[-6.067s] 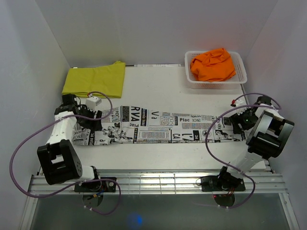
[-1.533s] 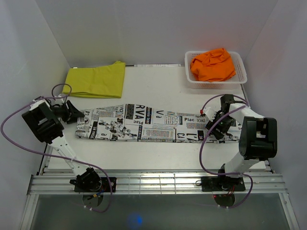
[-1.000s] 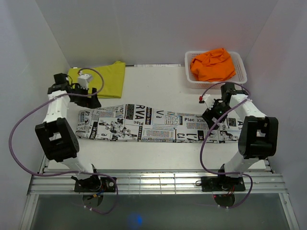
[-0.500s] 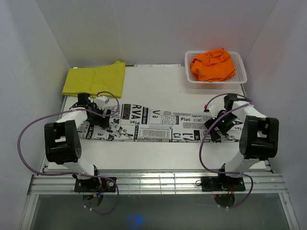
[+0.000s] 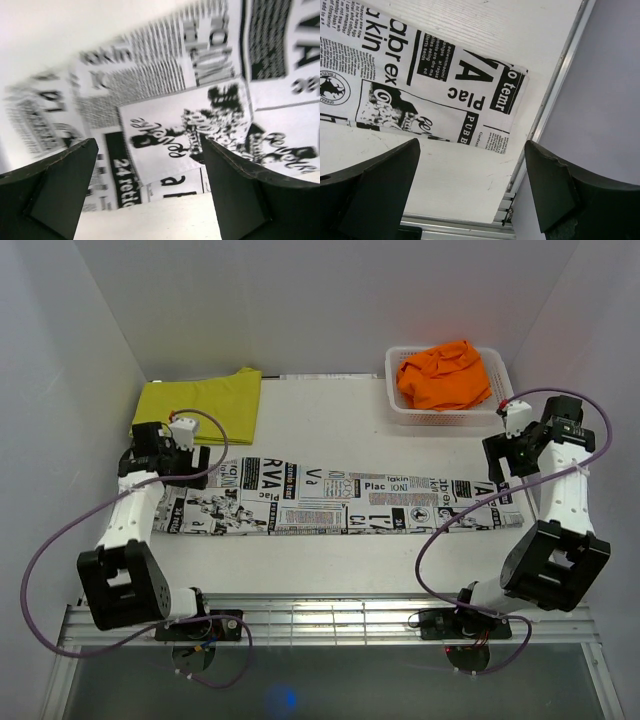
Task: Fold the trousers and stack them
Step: Fold the trousers
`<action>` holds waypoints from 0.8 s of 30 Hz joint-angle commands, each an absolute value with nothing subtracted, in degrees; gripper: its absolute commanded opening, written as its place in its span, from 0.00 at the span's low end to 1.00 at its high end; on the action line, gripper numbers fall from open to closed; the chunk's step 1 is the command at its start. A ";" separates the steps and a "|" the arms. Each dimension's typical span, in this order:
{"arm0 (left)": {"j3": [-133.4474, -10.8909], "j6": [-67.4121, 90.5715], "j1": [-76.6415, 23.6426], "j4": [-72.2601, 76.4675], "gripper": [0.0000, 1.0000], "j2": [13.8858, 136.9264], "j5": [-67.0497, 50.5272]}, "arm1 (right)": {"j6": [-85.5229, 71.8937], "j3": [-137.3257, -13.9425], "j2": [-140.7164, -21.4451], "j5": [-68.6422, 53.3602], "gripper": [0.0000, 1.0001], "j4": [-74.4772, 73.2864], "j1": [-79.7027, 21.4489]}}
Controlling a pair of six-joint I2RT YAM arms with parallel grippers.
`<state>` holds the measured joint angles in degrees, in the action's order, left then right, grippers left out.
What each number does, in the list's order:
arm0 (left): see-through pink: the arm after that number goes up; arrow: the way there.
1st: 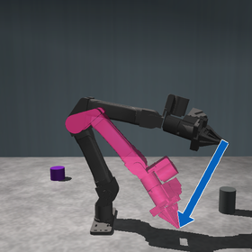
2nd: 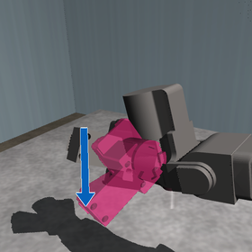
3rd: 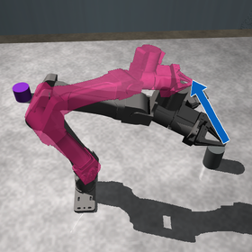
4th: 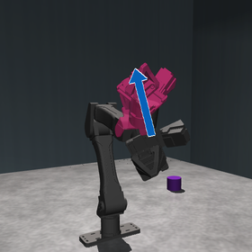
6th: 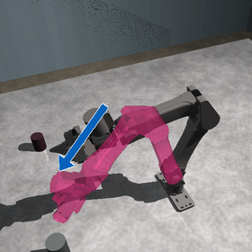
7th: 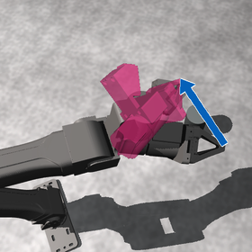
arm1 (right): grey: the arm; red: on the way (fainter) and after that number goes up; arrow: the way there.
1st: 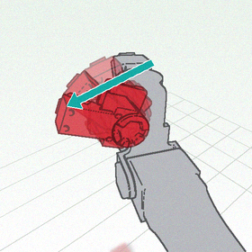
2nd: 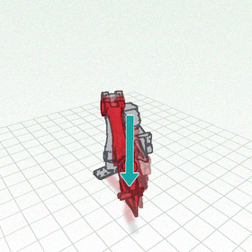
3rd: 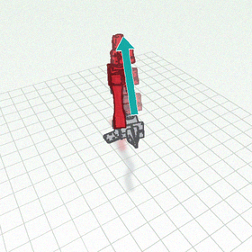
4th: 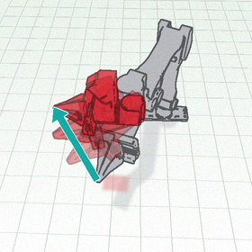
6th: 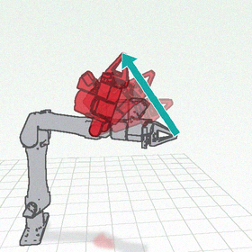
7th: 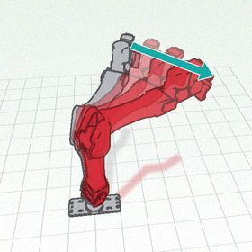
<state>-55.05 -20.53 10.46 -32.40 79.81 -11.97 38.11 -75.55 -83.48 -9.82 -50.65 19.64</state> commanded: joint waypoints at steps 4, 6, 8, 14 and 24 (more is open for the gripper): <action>-68.53 -18.02 10.81 -37.68 0.98 69.34 -11.16 | 33.49 -70.15 -82.35 -13.17 0.90 -47.99 26.09; -71.27 -17.32 10.81 -40.85 0.98 72.57 -11.77 | 33.57 -68.91 -83.75 -14.41 0.93 -47.64 29.61; -73.30 -16.35 10.81 -44.45 0.97 74.17 -12.91 | 32.70 -66.37 -85.51 -16.96 0.97 -46.59 32.07; -70.49 -15.64 10.81 -44.39 0.97 72.51 -14.07 | 32.43 -57.24 -86.57 -21.01 1.00 -38.52 37.53; -71.28 -15.03 10.81 -44.21 0.97 74.88 -12.04 | 31.03 -56.07 -96.50 -19.34 0.92 -32.34 37.79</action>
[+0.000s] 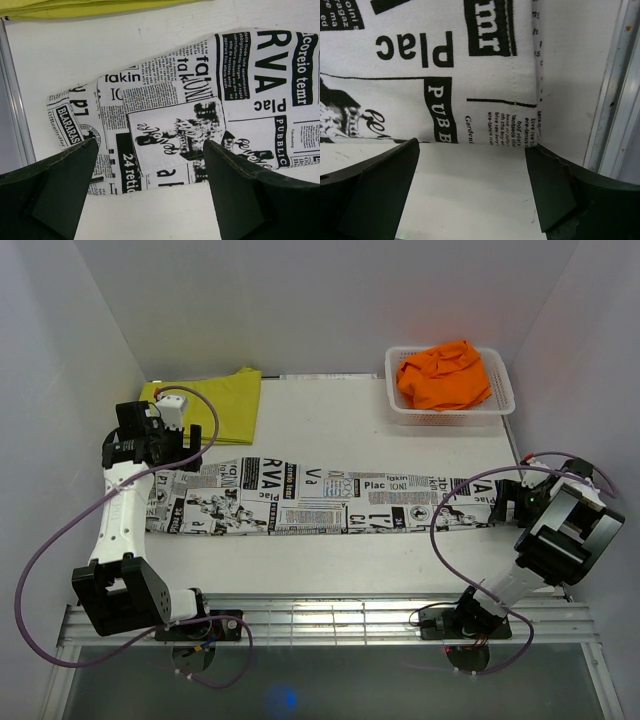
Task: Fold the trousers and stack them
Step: Fold the trousers
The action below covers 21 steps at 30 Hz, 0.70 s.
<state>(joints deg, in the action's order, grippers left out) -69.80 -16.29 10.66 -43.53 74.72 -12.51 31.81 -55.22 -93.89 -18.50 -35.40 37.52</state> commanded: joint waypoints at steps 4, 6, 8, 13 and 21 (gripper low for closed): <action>-71.80 -13.89 10.81 -47.10 0.97 76.81 -12.92 | 34.35 -58.27 -97.65 -19.16 0.93 -36.28 38.49; -71.54 -13.89 10.81 -47.99 0.97 77.25 -12.75 | 36.12 -58.97 -97.04 -18.99 0.93 -39.27 39.46; -70.84 -13.89 10.81 -48.51 0.97 77.52 -12.83 | 38.75 -58.71 -94.67 -18.64 0.94 -42.01 40.60; -70.57 -12.83 10.81 -48.43 0.97 79.36 -13.18 | 39.64 -60.11 -95.25 -18.63 0.94 -40.78 40.87; -74.44 -13.01 10.81 -48.69 0.97 83.76 -13.36 | 36.83 -64.95 -102.48 -23.46 0.88 -40.35 40.78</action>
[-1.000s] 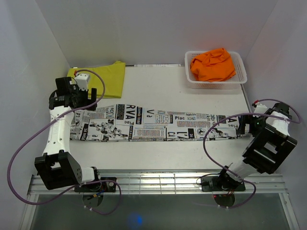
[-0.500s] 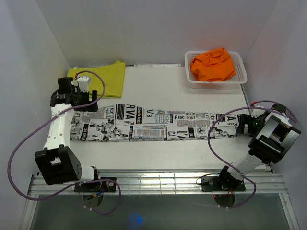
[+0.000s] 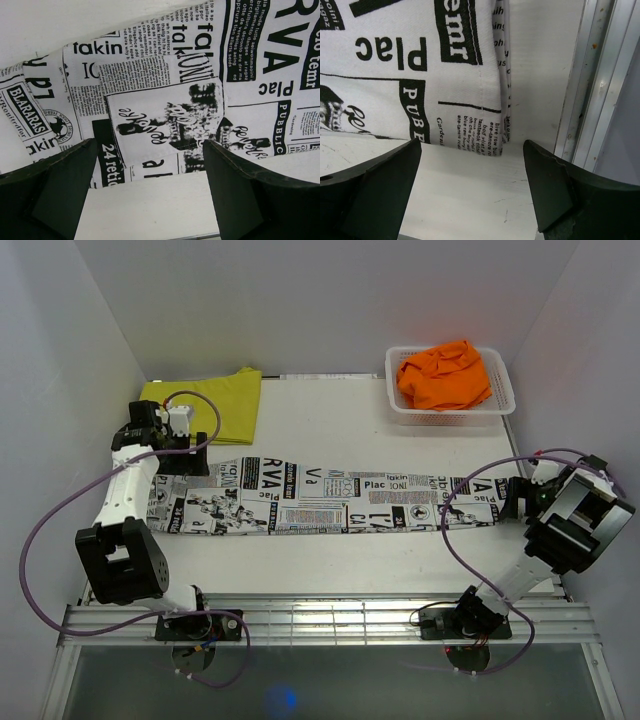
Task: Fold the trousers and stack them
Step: Fold the trousers
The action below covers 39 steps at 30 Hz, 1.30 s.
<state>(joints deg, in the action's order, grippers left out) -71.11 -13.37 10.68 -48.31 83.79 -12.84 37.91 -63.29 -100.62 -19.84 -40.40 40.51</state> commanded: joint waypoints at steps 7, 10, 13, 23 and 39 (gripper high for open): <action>-75.58 -13.45 10.81 -48.87 0.96 85.78 -13.45 | 33.84 -65.30 -106.61 -24.26 0.82 -37.97 39.82; -75.85 -12.83 10.90 -48.78 0.96 86.13 -13.54 | 33.58 -63.73 -106.96 -24.08 0.80 -36.75 37.80; -75.76 -12.31 10.90 -48.69 0.96 86.04 -13.62 | 32.96 -63.02 -107.84 -23.91 0.72 -35.86 36.04; -74.44 -11.25 10.81 -46.58 0.96 86.22 -14.15 | 33.04 -66.44 -107.76 -22.50 0.08 -39.72 35.94; -70.23 -10.81 10.81 -44.12 0.94 86.57 -15.82 | 42.72 -74.96 -90.63 -21.78 0.08 -50.17 46.59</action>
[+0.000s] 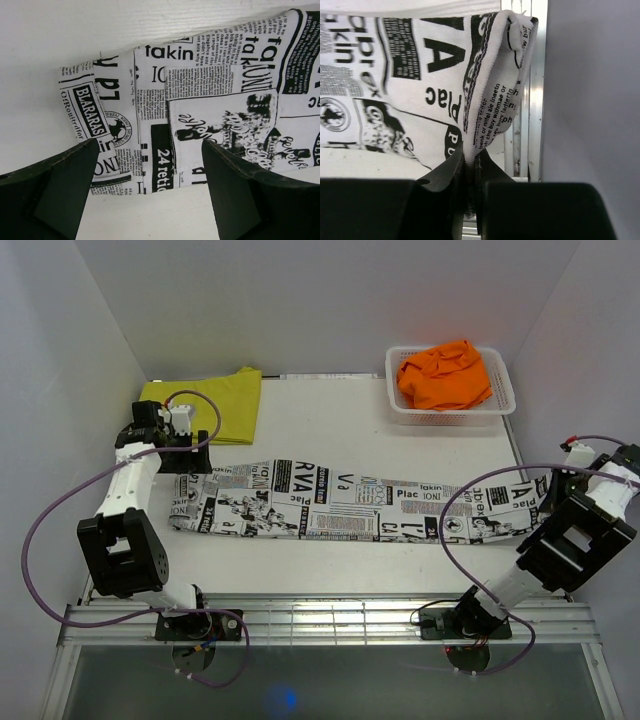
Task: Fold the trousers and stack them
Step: Fold the trousers
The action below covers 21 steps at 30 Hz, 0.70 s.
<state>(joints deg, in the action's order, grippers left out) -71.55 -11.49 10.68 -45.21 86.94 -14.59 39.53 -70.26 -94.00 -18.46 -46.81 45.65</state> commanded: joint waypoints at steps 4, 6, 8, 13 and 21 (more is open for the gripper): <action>-68.91 -9.94 10.81 -44.12 0.94 87.19 -17.13 | 39.03 -76.99 -86.49 -31.43 0.08 -55.80 41.50; -68.30 -9.15 10.81 -44.12 0.93 87.80 -18.01 | 35.44 -75.51 -83.34 -34.00 0.08 -56.51 36.67; -68.03 -8.35 10.81 -44.30 0.92 88.24 -18.89 | 32.62 -73.84 -81.22 -36.91 0.08 -55.81 30.87; -65.48 -8.17 10.90 -44.12 0.91 87.36 -19.60 | 17.36 -66.54 -74.98 -40.16 0.08 -44.78 17.97; -61.62 -9.58 10.81 -44.56 0.91 84.64 -19.51 | -2.79 -59.77 -75.93 -37.80 0.08 -26.30 0.10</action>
